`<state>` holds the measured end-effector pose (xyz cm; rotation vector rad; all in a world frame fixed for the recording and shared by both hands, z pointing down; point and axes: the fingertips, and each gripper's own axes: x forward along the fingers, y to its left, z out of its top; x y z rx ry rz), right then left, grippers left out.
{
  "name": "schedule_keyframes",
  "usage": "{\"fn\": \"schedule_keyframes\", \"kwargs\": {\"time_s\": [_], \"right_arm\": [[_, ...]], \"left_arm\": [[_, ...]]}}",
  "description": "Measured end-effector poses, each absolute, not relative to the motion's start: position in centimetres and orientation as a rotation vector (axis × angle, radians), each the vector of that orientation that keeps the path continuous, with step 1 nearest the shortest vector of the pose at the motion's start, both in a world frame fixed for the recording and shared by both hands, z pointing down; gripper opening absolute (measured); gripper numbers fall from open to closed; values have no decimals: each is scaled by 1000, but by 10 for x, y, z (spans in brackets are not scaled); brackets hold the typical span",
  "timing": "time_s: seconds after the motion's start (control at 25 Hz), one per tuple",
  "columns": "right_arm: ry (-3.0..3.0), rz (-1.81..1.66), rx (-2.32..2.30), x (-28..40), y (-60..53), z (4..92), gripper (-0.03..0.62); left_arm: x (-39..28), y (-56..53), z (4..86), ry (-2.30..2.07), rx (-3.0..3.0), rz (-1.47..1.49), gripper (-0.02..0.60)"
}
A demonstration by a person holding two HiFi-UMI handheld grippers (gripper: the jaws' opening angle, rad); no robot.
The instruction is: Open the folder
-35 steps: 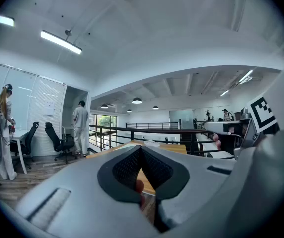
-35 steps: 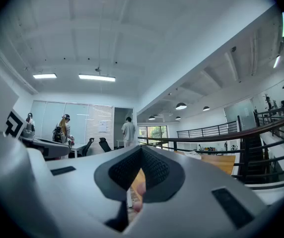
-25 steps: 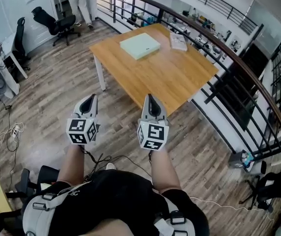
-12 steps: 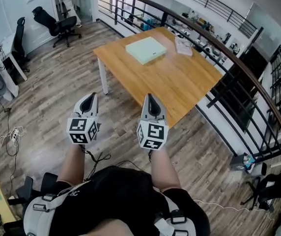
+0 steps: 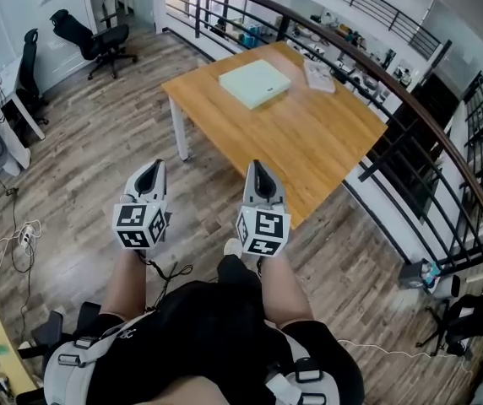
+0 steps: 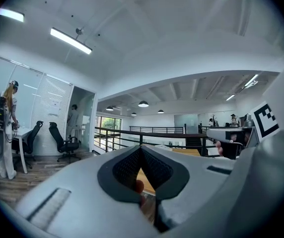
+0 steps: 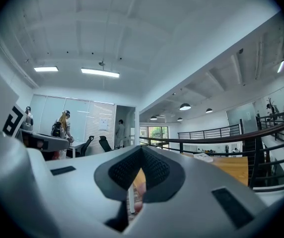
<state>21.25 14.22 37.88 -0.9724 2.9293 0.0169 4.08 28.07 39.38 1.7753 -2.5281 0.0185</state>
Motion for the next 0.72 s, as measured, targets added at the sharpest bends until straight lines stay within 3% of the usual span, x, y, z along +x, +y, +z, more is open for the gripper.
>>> {"fn": "schedule_keyframes", "kwargs": {"time_s": [0.72], "right_arm": [[2922, -103, -978, 102, -33, 405, -2]], "left_arm": [[-71, 126, 413, -2507, 1744, 60, 2]]}}
